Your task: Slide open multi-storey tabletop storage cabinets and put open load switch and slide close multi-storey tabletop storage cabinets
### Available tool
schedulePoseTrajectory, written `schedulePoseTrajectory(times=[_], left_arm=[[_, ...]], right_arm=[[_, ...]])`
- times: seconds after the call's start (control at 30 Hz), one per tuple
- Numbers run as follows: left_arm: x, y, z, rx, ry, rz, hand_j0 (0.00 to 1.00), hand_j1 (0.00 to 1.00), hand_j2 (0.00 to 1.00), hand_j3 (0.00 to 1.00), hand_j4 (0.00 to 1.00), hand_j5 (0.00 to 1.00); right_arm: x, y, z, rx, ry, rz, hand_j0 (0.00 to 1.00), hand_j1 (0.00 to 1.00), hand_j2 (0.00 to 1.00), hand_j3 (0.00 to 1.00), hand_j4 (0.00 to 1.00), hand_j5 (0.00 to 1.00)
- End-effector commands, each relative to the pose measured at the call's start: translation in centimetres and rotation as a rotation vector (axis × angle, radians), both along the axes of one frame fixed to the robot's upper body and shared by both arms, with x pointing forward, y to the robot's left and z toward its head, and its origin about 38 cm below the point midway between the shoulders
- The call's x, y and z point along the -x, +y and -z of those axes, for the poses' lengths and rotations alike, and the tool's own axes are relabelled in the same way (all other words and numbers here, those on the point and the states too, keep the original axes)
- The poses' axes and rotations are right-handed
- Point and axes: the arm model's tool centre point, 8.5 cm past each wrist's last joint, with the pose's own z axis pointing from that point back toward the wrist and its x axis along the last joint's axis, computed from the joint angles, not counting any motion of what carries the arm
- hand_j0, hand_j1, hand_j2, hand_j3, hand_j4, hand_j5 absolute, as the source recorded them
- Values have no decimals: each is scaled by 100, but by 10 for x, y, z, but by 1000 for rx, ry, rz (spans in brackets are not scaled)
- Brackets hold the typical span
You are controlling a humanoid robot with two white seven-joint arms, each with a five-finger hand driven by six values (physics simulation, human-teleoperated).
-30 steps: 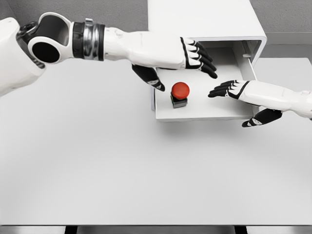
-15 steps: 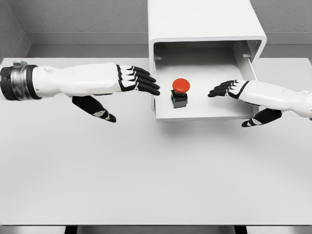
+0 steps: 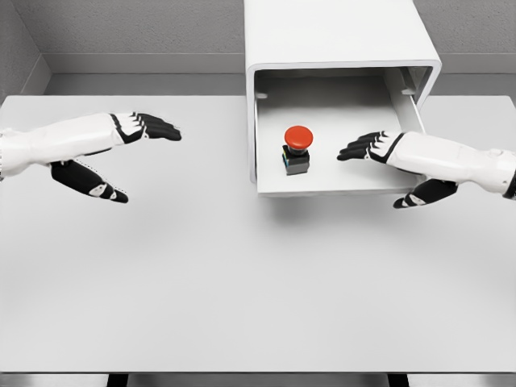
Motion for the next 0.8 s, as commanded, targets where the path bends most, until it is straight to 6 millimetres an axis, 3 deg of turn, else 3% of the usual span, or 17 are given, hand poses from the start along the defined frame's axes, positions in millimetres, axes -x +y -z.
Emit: schedulePoseTrajectory(times=[0.0, 0.13, 0.23, 0.77], left_arm=[[-9, 13, 6, 4, 18, -51, 100, 100, 100, 100, 100, 100], [-15, 20, 35, 21, 86, -97, 100, 100, 100, 100, 100, 100], [-20, 18, 43, 40, 99, -107, 100, 100, 100, 100, 100, 100], [-22, 20, 36, 50, 79, -115, 100, 100, 100, 100, 100, 100]], right_arm=[[1, 6, 4, 5, -2, -26, 100, 100, 100, 100, 100, 100], [-2, 12, 4, -5, -10, -32, 100, 100, 100, 100, 100, 100], [-7, 8, 5, -10, -8, -14, 100, 100, 100, 100, 100, 100], [-17, 9, -3, -31, -33, 2, 100, 100, 100, 100, 100, 100]])
